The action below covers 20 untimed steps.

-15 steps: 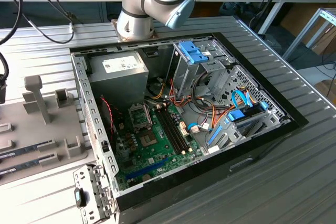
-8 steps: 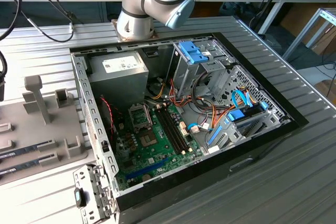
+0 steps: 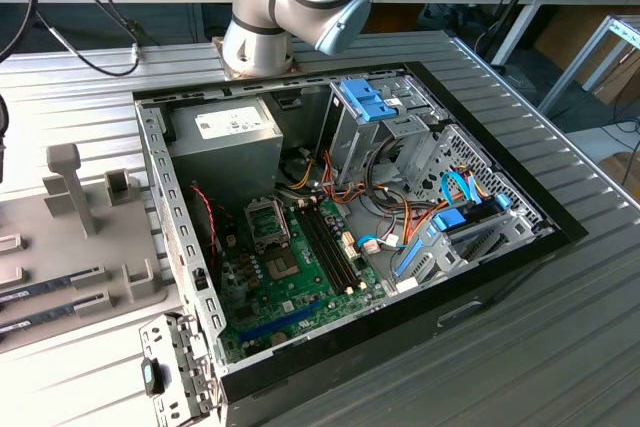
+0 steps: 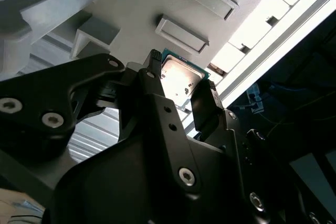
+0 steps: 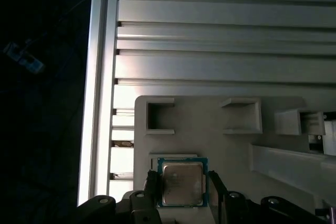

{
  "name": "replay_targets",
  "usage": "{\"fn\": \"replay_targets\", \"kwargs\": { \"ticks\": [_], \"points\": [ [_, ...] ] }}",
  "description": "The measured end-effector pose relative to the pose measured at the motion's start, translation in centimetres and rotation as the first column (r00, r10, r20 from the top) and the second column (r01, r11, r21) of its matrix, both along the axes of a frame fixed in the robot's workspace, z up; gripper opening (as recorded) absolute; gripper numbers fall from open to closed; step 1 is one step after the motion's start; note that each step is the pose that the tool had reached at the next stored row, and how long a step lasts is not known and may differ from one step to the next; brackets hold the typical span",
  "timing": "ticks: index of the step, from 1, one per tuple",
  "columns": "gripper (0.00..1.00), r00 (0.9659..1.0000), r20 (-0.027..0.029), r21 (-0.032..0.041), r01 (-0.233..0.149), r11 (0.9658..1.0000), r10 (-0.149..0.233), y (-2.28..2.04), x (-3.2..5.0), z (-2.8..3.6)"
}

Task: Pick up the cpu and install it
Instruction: 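Pick up the cpu and move it towards the insertion slot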

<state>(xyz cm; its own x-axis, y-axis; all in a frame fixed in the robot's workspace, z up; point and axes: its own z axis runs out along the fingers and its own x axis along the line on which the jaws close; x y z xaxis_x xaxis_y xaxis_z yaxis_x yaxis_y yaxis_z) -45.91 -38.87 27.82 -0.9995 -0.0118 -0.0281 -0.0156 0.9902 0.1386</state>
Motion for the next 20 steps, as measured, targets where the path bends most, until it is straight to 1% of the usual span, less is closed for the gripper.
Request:
{"fn": "replay_targets", "kwargs": {
  "ticks": [1, 5, 10, 15, 20],
  "points": [
    [0.47, 1.0000, 0.0001, 0.0036, 0.000, 1.0000, 0.000, 0.00, 0.00, 0.25],
    [0.47, 1.0000, 0.0001, 0.0080, 0.000, 1.0000, 0.000, 0.00, 0.00, 0.58],
    [0.47, 1.0000, 0.0001, 0.0154, 0.000, 0.9999, 0.000, 0.00, 0.00, 1.22],
    [0.47, 1.0000, -0.0001, 0.0210, 0.000, 0.9998, 0.000, 0.00, 0.00, 1.76],
    [0.47, 1.0000, 0.0000, 0.0284, 0.000, 0.9996, 0.000, 0.00, 0.00, 2.52]
  ]
}}
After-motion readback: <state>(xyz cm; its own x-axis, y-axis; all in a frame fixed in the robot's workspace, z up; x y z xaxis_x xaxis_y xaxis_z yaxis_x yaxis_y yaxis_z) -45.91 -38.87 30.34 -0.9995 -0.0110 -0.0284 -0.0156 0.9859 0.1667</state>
